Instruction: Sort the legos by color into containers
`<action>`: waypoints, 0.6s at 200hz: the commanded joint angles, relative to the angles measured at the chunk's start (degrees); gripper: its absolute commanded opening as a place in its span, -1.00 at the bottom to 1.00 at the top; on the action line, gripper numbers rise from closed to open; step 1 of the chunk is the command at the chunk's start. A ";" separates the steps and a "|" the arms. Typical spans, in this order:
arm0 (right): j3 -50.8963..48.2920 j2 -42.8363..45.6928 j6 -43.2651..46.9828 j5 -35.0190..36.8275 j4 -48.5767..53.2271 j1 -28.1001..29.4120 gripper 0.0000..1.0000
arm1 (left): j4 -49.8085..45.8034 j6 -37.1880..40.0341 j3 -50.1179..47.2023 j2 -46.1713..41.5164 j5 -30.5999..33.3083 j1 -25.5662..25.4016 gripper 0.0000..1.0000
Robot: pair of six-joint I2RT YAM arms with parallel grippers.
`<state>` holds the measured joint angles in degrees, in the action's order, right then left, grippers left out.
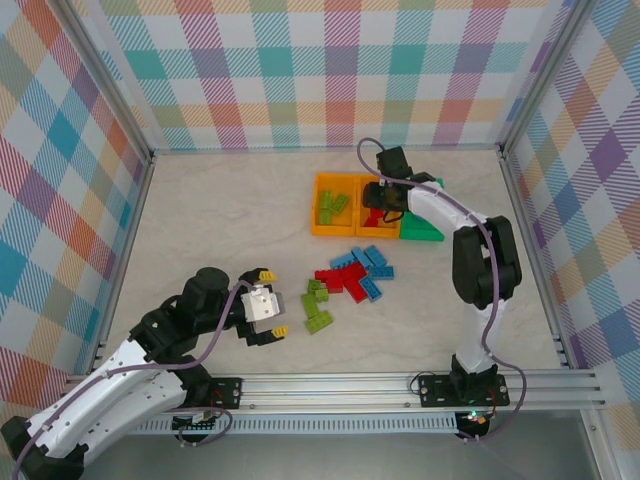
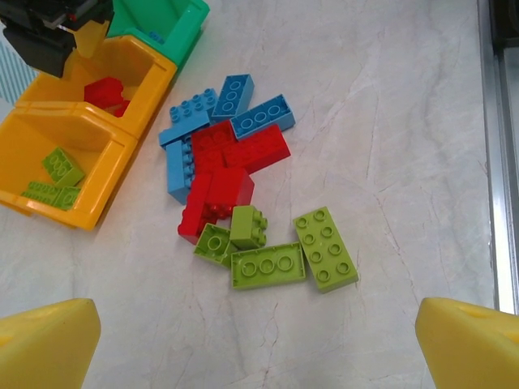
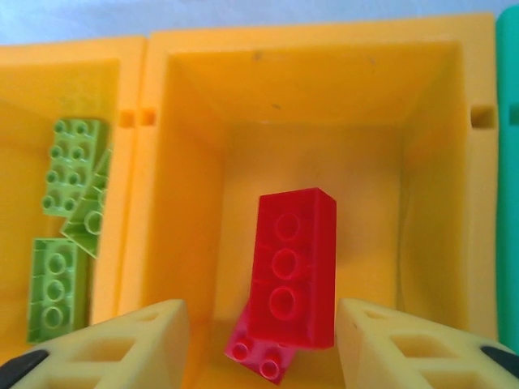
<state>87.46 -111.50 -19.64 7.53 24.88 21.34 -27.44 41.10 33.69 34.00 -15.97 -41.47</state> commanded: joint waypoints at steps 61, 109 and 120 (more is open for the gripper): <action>-17.25 30.89 1.41 -11.38 2.84 0.23 0.15 | 2.48 -30.14 11.25 10.59 10.33 0.64 1.00; -34.02 50.94 -2.04 -16.75 15.42 1.69 0.24 | 1.91 -51.92 19.31 23.81 13.14 0.52 1.00; -37.76 53.33 -2.50 -18.41 16.43 2.46 0.27 | 3.56 -50.81 18.96 25.21 11.59 0.55 1.00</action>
<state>56.86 -61.73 -19.90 -6.09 32.84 22.39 -24.84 -0.75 52.36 56.25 -4.32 -41.30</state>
